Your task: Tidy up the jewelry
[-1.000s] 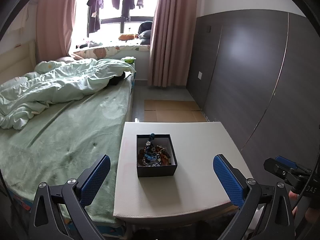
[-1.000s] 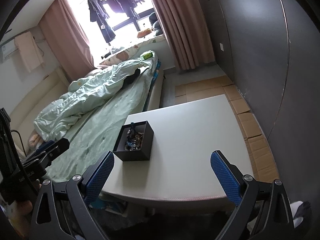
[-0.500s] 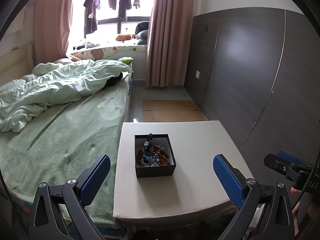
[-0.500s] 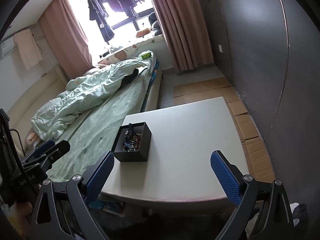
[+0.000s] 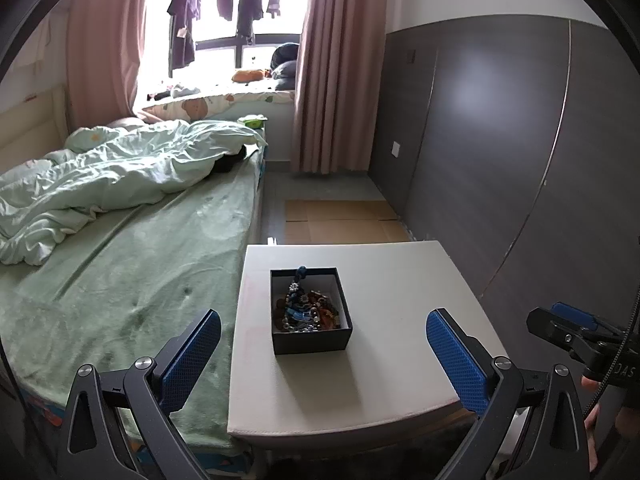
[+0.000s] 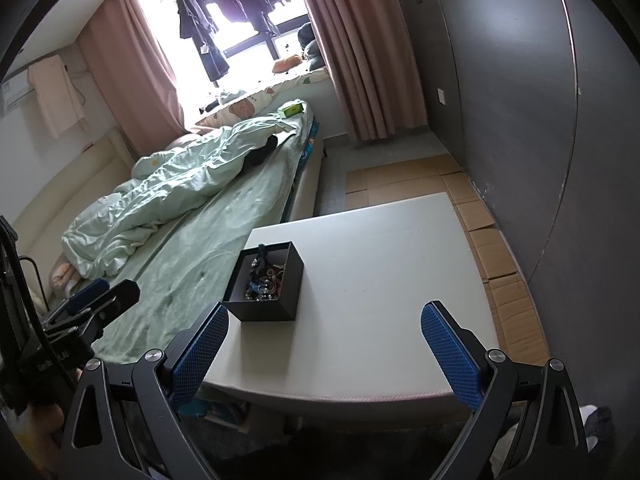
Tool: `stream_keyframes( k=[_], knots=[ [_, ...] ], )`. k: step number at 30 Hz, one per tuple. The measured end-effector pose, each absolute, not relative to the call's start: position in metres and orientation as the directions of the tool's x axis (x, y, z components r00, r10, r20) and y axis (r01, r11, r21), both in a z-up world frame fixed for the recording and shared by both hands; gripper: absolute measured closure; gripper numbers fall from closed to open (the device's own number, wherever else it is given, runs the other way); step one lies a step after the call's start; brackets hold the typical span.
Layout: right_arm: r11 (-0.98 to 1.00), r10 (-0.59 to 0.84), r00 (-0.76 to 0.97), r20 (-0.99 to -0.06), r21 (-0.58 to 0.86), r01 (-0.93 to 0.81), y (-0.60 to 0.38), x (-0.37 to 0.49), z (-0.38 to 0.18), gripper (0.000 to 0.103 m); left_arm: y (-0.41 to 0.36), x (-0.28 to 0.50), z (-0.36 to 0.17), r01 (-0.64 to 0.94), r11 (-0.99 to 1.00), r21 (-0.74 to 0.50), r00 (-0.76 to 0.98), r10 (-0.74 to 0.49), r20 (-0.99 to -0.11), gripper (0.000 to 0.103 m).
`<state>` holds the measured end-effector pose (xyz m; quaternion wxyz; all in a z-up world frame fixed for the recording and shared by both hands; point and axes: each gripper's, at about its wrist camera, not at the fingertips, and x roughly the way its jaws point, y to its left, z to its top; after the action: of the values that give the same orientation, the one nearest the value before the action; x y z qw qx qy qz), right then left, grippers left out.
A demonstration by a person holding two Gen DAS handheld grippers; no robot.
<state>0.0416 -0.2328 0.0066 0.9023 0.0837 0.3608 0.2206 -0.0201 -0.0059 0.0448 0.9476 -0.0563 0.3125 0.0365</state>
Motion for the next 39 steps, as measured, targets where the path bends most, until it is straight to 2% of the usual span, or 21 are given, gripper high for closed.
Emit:
stream_keyframes(
  k=[39],
  knots=[
    [0.889, 0.458, 0.632, -0.625, 0.310, -0.337, -0.2279, 0.0423, 0.0031, 0.006, 0.0004, -0.0145, 0.0430, -0.093, 0.991, -0.099, 0.791, 0.013, -0.611, 0.000]
  ],
)
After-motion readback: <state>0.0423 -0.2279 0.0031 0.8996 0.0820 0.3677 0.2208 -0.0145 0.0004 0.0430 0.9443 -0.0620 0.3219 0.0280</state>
